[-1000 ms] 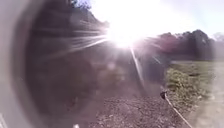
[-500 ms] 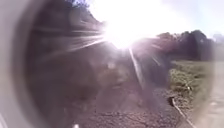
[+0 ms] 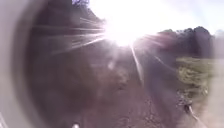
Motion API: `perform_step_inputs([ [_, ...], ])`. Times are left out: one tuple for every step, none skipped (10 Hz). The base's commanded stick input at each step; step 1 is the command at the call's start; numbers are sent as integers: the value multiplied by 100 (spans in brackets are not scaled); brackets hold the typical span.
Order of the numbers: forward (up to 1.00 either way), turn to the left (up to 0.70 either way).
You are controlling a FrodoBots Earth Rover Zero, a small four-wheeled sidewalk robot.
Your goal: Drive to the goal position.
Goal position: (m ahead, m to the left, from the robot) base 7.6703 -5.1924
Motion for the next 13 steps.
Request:
perform_step_inputs([
  [85, 0],
  [85, -10],
  [85, -29],
  [85, -34],
  [85, -34],
  [85, -34],
  [85, -34],
  [83, -35],
  [27, -69],
  [0, -85],
  [0, -85],
  [0, -85],
  [0, -85],
])
